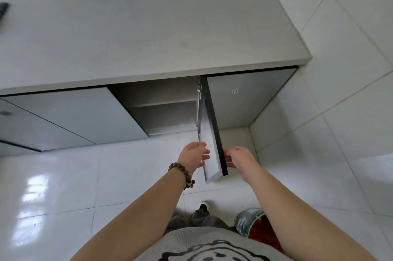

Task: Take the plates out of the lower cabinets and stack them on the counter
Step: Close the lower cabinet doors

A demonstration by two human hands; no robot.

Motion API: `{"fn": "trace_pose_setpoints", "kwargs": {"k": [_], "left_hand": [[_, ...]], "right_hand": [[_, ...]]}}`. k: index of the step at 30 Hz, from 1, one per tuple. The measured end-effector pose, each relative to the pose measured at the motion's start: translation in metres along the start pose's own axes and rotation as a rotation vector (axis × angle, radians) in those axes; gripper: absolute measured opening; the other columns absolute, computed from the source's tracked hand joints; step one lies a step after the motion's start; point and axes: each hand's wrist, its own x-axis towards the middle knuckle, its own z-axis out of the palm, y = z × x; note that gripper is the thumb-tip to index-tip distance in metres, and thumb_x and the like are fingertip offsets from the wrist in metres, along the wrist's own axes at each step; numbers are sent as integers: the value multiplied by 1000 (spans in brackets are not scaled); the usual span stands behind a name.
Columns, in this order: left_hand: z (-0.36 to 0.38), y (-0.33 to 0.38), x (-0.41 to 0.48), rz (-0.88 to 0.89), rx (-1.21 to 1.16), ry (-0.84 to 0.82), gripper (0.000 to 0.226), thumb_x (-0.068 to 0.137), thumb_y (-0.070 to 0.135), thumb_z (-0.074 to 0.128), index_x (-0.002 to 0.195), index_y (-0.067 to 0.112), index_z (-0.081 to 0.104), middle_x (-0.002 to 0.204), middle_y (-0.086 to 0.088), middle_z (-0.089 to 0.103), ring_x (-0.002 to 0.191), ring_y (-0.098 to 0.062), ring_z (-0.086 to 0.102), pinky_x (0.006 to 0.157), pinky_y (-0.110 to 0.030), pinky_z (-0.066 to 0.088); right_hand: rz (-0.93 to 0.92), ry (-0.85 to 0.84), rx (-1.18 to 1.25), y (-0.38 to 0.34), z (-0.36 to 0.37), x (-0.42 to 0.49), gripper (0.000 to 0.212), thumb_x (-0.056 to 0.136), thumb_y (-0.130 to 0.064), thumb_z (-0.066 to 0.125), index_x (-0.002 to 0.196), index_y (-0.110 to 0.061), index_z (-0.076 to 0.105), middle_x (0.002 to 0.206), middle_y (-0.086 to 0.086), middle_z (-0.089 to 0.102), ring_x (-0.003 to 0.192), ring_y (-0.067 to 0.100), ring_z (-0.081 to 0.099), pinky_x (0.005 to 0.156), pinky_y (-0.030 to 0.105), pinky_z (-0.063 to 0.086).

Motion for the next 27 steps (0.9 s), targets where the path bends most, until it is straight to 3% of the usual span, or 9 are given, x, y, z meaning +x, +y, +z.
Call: {"fn": "trace_pose_setpoints", "kwargs": {"k": [3,6,10,14,17,21,27], "left_hand": [[-15,-11,-5,-47,-74,24,23,92,11,48,112,11,58,101,-10,66,86,-20,66,70,-27,53],[-33,-21,-8,-78,-131,56,22,93,13,47,112,11,58,97,-8,67,85,-21,68,75,-31,55],[-60,-33,-14,-108,-179,99,19,93,16,48,108,9,58,92,-8,68,86,-24,69,81,-34,54],[-86,-41,-17,-163,-196,190,14,91,10,45,101,4,54,85,-11,66,77,-25,68,69,-32,53],[-105,-46,-17,-235,-266,232,12,91,7,44,88,0,53,75,-13,67,69,-24,69,66,-31,54],[-133,-45,-9,-254,-531,238,18,91,4,44,84,-3,58,81,-16,66,74,-26,67,68,-32,52],[-188,-20,13,-224,-856,143,34,93,6,33,115,-7,55,106,-20,66,94,-26,65,80,-36,48]], "right_hand": [[43,-59,76,0,10,-3,16,88,-2,46,88,1,62,79,15,64,69,26,63,76,35,55],[77,-107,143,1,27,-5,16,88,-4,48,83,0,63,73,12,67,66,25,65,78,37,56],[81,-170,121,-1,59,-4,18,89,-3,47,86,3,64,70,14,67,57,22,66,58,30,59],[81,-237,141,-8,99,-4,18,92,-4,46,83,2,61,69,16,66,54,22,67,49,26,58],[105,-297,158,-15,128,-2,19,94,-6,46,84,0,61,79,18,66,69,26,66,58,29,59],[129,-336,230,-25,168,2,17,95,-8,46,94,3,60,88,19,66,78,27,65,73,34,56],[145,-353,290,-50,223,11,22,96,-9,46,107,7,56,95,24,65,84,32,66,71,34,55]]}}
